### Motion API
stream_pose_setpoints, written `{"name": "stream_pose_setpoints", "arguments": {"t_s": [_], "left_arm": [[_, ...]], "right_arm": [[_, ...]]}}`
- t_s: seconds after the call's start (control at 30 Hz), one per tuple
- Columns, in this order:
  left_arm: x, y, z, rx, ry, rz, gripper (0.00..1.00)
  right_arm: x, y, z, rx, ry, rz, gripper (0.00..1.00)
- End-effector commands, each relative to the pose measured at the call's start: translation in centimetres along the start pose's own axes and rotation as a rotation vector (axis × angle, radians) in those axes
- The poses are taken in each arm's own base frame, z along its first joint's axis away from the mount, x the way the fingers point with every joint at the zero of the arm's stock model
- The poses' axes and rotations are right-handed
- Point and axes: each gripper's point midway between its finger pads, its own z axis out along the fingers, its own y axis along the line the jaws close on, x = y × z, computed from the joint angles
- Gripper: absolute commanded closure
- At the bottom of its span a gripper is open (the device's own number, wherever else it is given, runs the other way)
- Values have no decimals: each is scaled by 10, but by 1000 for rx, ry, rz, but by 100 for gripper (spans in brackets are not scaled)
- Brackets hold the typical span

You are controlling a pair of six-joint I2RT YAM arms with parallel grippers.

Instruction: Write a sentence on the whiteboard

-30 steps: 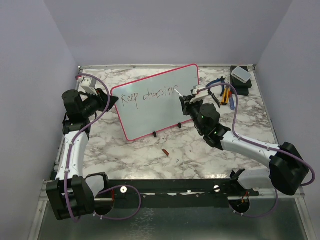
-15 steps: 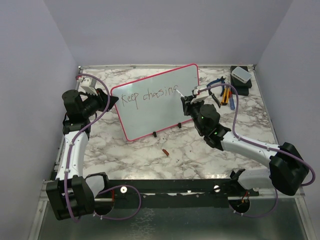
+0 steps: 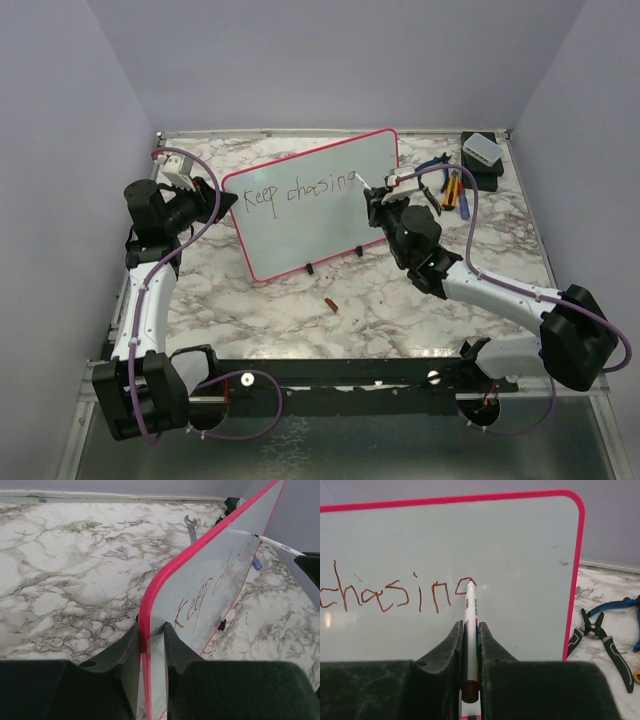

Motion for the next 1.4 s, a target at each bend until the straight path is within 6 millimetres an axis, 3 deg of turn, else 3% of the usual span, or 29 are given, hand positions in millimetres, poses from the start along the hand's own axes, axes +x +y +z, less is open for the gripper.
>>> {"name": "stream_pose_setpoints", "arguments": {"t_s": [0.0, 0.17, 1.0, 1.37], "left_arm": [[8, 0, -2, -1, 16, -1, 99], [7, 0, -2, 0, 14, 2, 99], [7, 1, -2, -3, 14, 3, 99], [7, 1, -2, -4, 15, 1, 99]], "right_arm": [[-11, -6, 6, 33, -17, -33, 99], [-7, -6, 6, 35, -9, -36, 99], [50, -8, -14, 19, 133, -3, 99], [55, 0, -17, -20, 149, 32, 99]]}}
